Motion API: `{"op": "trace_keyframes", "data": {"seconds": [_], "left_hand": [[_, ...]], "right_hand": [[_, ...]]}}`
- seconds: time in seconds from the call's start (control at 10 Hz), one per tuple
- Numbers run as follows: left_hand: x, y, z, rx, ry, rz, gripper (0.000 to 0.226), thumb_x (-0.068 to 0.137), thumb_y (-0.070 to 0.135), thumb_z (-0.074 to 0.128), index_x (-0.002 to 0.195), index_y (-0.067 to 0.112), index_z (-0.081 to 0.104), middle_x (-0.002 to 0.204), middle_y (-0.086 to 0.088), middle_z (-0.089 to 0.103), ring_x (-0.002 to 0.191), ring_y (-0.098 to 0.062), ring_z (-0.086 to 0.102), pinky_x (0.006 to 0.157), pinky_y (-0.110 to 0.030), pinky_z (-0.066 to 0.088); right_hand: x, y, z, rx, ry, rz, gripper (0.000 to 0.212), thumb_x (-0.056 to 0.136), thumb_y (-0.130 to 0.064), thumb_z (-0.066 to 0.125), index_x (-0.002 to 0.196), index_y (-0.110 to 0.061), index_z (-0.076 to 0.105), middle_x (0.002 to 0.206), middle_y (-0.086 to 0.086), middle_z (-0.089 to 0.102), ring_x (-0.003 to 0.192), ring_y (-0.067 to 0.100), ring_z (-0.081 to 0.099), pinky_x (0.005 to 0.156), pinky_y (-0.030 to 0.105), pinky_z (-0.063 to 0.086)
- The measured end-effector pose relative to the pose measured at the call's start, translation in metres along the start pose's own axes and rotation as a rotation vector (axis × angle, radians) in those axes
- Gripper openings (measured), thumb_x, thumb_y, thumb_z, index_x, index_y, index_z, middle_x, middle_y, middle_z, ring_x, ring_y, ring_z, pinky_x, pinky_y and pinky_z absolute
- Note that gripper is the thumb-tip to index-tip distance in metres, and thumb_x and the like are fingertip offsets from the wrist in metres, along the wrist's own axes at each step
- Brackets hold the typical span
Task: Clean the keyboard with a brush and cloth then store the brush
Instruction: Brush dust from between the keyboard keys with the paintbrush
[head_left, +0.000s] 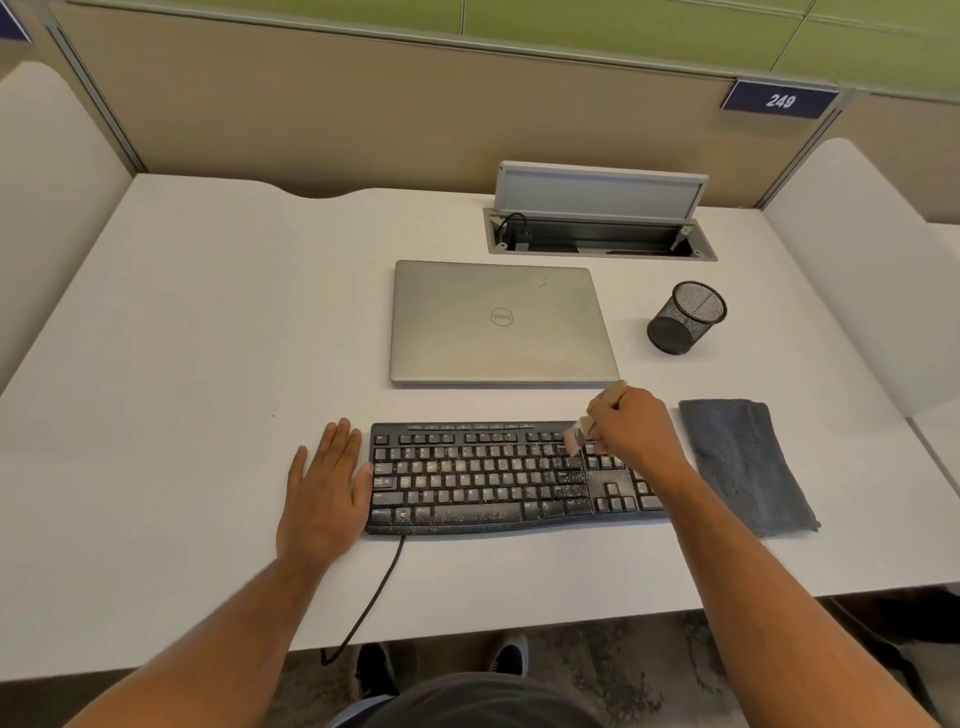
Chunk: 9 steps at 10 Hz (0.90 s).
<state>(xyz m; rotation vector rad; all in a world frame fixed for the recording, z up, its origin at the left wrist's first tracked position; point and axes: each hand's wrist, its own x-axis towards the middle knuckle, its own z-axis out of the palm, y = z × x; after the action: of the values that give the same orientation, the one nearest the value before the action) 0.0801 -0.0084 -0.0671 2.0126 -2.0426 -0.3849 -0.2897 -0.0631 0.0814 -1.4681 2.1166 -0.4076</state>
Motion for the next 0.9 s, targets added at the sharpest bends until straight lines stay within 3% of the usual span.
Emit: {"op": "trace_keyframes", "data": {"seconds": [0.1,0.2,0.3,0.4,0.5,0.6,0.7,0.9], "left_hand": [[0.0004,-0.0003,0.0006,0.007,0.000,0.003,0.074,0.101,0.054,0.000,0.161,0.016,0.022,0.169,0.006,0.012,0.156,-0.007,0.003,0.128,-0.042,0.004],[0.0001,-0.0005,0.0007,0.009,0.006,-0.004,0.074,0.101,0.052,0.002,0.161,0.015,0.024,0.169,0.006,0.013,0.156,-0.007,0.004,0.128,-0.042,0.004],[0.0004,0.0005,0.0002,0.007,0.013,-0.001,0.073,0.101,0.051,0.004,0.160,0.014,0.026,0.168,0.006,0.015,0.156,-0.007,0.006,0.128,-0.042,0.005],[0.0004,0.0005,0.0003,0.000,0.015,-0.003,0.074,0.101,0.053,0.002,0.160,0.014,0.026,0.168,0.006,0.015,0.156,-0.006,0.005,0.128,-0.042,0.005],[0.0004,-0.0002,0.0011,0.007,0.012,0.000,0.074,0.102,0.053,0.002,0.160,0.015,0.026,0.168,0.006,0.014,0.156,-0.007,0.005,0.128,-0.042,0.005],[0.0003,0.0001,0.0005,0.005,0.014,0.001,0.075,0.101,0.053,0.001,0.160,0.015,0.025,0.168,0.006,0.014,0.156,-0.007,0.005,0.128,-0.042,0.005],[0.0003,0.0002,0.0004,0.003,0.015,0.002,0.074,0.102,0.053,0.003,0.160,0.015,0.026,0.168,0.007,0.015,0.156,-0.006,0.005,0.128,-0.042,0.006],[-0.0002,-0.0002,0.0005,0.002,0.018,0.000,0.072,0.102,0.052,0.004,0.160,0.015,0.027,0.168,0.007,0.015,0.156,-0.007,0.006,0.128,-0.043,0.007]], "right_hand": [[-0.0041,-0.0027,0.0016,-0.031,0.052,-0.014,0.041,0.101,-0.033,0.043,0.076,-0.013,0.067,0.070,0.002,0.072,0.070,0.025,0.071,0.070,0.045,0.061],[-0.0074,-0.0064,0.0047,-0.043,-0.014,-0.014,0.044,0.103,-0.028,0.042,0.073,-0.009,0.069,0.069,0.002,0.074,0.069,0.024,0.071,0.072,0.039,0.059],[-0.0080,-0.0095,0.0043,0.078,0.031,0.008,0.041,0.104,-0.026,0.044,0.078,-0.008,0.071,0.067,0.002,0.074,0.069,0.024,0.073,0.068,0.041,0.061],[-0.0092,-0.0056,0.0071,0.035,0.097,0.032,0.046,0.103,-0.030,0.037,0.073,-0.010,0.067,0.065,0.000,0.072,0.067,0.022,0.071,0.070,0.043,0.061],[-0.0088,-0.0041,0.0077,0.079,0.039,0.069,0.046,0.101,-0.026,0.042,0.071,-0.004,0.070,0.064,0.002,0.074,0.063,0.023,0.074,0.070,0.047,0.064],[-0.0046,-0.0055,-0.0004,0.266,0.012,0.135,0.032,0.093,-0.010,0.054,0.073,0.004,0.073,0.061,0.007,0.074,0.062,0.025,0.075,0.074,0.047,0.066],[-0.0018,-0.0022,-0.0002,0.271,0.092,0.144,0.033,0.093,-0.016,0.052,0.073,-0.002,0.074,0.060,0.005,0.073,0.062,0.024,0.075,0.073,0.050,0.065],[-0.0036,-0.0085,0.0036,0.243,0.014,0.105,0.033,0.097,-0.014,0.055,0.074,0.000,0.074,0.062,0.006,0.074,0.060,0.022,0.075,0.072,0.040,0.066]]}}
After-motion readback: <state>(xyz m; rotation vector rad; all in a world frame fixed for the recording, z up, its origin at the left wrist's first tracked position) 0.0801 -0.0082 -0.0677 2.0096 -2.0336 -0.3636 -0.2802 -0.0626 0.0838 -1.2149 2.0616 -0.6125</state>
